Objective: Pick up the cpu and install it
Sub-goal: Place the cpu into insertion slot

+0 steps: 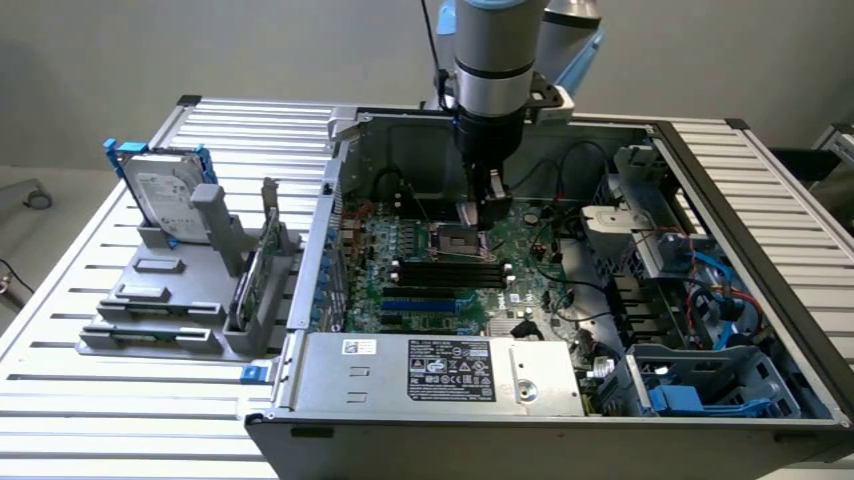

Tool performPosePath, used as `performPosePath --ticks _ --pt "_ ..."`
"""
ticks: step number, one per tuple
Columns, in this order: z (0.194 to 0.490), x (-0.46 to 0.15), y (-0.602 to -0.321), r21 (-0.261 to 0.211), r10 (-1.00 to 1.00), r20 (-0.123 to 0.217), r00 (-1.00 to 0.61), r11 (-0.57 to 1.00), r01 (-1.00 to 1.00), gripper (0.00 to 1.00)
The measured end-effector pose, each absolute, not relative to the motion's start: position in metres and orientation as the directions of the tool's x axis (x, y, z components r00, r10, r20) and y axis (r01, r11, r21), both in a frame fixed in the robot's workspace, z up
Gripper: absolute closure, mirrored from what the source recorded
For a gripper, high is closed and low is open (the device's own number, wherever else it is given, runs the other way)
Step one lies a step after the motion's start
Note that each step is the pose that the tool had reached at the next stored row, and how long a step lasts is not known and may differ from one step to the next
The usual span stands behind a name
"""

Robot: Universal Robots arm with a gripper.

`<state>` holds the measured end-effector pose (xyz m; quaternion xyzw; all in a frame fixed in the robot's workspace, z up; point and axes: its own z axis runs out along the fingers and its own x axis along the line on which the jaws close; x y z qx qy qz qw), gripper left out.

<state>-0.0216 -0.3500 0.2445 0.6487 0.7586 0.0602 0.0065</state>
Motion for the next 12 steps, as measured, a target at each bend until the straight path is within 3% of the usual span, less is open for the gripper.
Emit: performPosePath --ticks 12 --pt "0.2364 -0.0261 -0.3498 0.091 0.994 0.069 -0.080 0.074 0.993 0.45"
